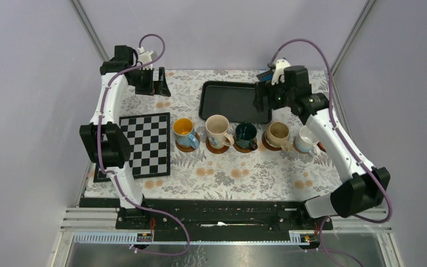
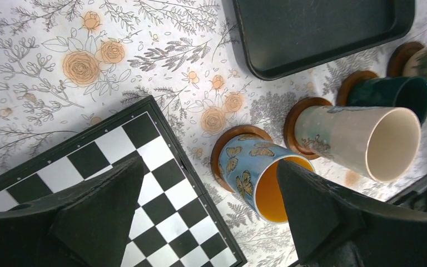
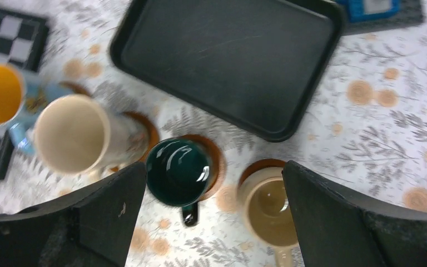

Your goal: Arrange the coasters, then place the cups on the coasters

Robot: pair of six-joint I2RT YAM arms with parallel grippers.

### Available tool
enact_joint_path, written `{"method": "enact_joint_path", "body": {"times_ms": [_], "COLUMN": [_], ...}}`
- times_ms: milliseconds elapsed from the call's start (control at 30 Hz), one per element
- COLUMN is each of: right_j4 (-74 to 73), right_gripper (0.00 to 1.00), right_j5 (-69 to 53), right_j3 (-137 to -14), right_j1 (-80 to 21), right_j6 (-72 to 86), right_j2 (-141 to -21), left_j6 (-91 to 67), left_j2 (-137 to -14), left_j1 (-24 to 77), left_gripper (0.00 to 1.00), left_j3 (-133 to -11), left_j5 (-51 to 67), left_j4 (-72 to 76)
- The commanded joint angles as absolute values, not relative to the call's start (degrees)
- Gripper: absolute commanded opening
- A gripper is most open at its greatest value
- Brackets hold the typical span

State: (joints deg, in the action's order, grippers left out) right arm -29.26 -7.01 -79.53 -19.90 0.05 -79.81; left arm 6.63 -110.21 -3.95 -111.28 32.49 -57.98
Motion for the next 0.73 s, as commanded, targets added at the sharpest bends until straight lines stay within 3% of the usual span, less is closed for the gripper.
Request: {"method": "enact_joint_path", "body": {"times_ms": [0,233,467,700], "right_j4": [-30.69,-27.92,-25.88,-25.41], "right_gripper": [1.0,1.0,1.0,1.0], "right_j5": [-9.93,-11.08,-10.96,-11.59], "right_j3": [-84.63,-78.72,-70.04,-69.21], "right_j1": [-12.82,-4.1,-1.75,-1.73], "right_j6": [0.94,-3.29,-4.07,-4.87], "right_j2": [-83.64,-80.56,-74.97,-73.49], "left_j6": [12.6,14.26,11.25,8.18], "left_j2": [-108.5,-102.04,-99.16,-96.79], "left_j1": [0.4,9.09,9.32,9.3], "left_gripper": [0.99,0.99,0.99,0.99], "left_j3": [-116.27,-106.57,-102.09,-99.02], "left_j5": [22.27,9.72,11.69,9.49], "left_j4": [-62.31,-54.41,-52.32,-48.44]}}
